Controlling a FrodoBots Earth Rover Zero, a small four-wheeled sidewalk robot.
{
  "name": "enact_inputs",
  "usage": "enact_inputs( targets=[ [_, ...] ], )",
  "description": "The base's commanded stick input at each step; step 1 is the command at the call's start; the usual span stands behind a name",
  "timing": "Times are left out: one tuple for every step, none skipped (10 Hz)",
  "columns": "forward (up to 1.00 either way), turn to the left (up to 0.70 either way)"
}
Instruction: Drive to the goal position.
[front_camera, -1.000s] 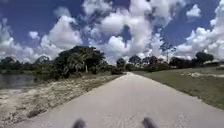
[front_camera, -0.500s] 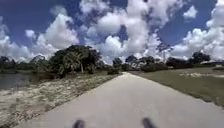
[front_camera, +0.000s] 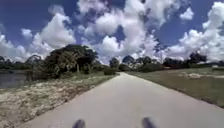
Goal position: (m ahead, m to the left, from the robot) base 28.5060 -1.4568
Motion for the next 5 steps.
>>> enact_inputs(
  targets=[
    [0.85, 0.0],
    [0.85, 0.0],
    [0.85, 0.0],
    [0.85, 0.0],
    [0.85, 0.0]
  ],
)
